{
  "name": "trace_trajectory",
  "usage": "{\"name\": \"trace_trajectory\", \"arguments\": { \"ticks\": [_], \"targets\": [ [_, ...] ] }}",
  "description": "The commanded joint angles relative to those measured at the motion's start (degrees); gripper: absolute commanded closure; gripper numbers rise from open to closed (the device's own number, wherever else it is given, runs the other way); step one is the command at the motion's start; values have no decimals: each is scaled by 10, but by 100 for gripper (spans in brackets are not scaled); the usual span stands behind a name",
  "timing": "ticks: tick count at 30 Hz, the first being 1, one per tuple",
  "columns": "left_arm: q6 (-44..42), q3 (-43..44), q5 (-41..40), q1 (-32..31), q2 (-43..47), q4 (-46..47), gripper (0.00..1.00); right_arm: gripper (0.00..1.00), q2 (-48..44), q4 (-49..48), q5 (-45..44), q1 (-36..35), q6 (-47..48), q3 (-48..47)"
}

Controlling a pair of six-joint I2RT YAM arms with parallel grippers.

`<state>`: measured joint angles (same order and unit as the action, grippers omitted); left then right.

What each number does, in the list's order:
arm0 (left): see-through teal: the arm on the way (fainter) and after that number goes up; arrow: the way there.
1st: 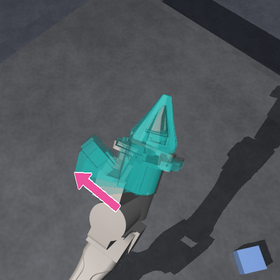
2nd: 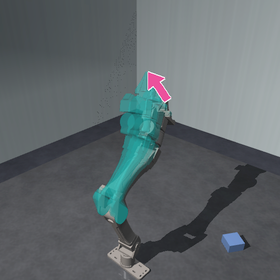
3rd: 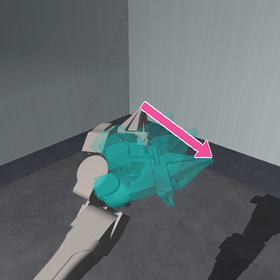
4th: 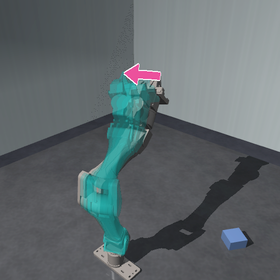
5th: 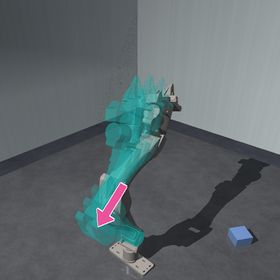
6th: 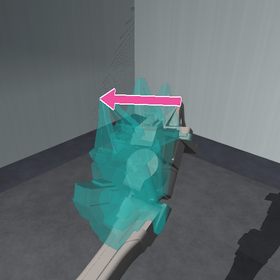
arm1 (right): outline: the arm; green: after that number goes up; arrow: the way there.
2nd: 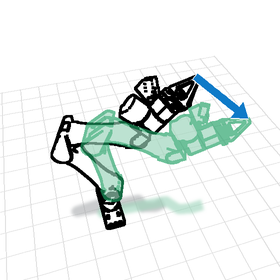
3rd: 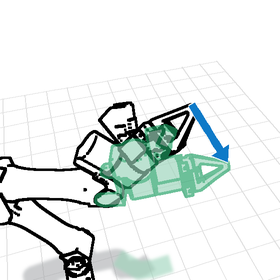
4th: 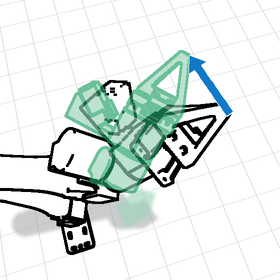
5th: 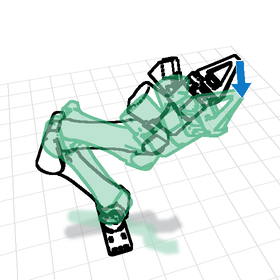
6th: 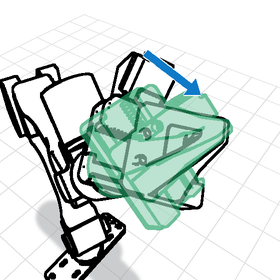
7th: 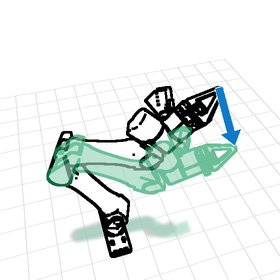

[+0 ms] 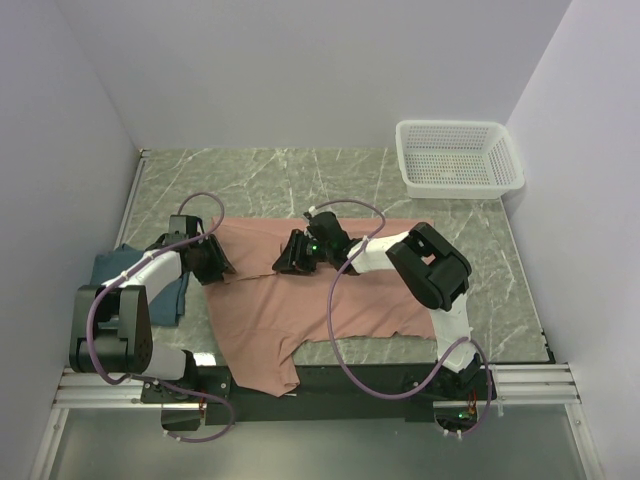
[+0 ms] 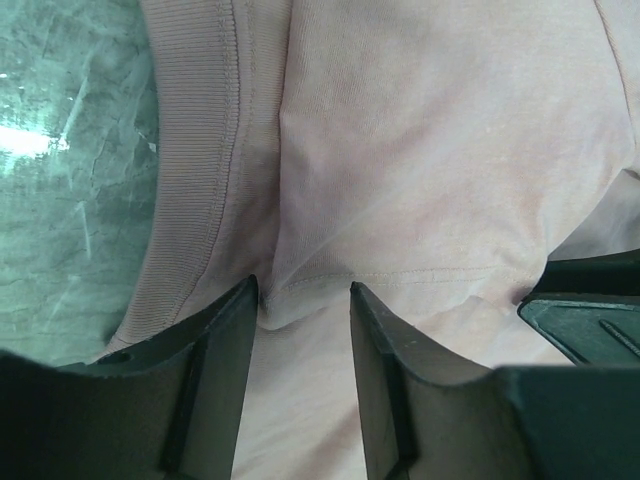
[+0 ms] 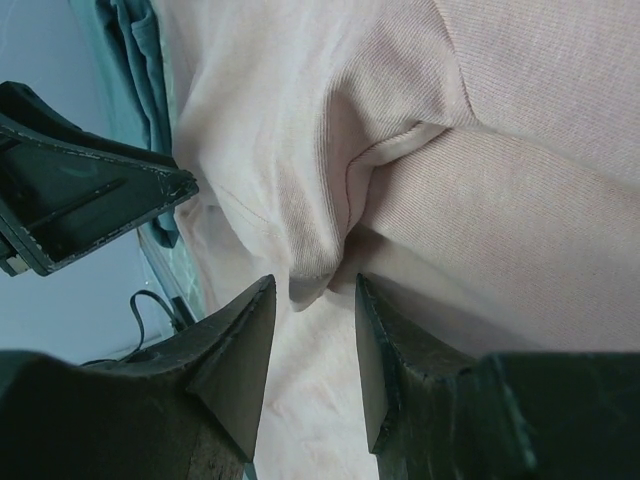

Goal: Fold and stack the t-shirts
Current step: Fold the tshirt

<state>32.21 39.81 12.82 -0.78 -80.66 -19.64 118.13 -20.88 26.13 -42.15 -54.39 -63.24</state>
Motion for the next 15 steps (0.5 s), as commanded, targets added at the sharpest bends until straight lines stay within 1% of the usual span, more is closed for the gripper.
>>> {"name": "trace_trajectory", "arguments": {
  "ticks": [1, 4, 5, 6, 15],
  "targets": [
    [-7, -1, -3, 1, -1, 0, 53, 55, -5, -18, -7, -3, 3, 1],
    [-6, -1, -1, 1, 2, 0, 60, 55, -1, -23, -2, -4, 2, 0],
    [-6, -1, -1, 1, 2, 0, 66, 55, 2, -27, 1, -3, 1, 0],
    [-6, -1, 1, 1, 6, -1, 69, 55, 3, -28, 2, -4, 1, -1],
    [2, 6, 7, 2, 21, -7, 91, 58, 13, -42, 16, -7, 0, -7]
  ]
}}
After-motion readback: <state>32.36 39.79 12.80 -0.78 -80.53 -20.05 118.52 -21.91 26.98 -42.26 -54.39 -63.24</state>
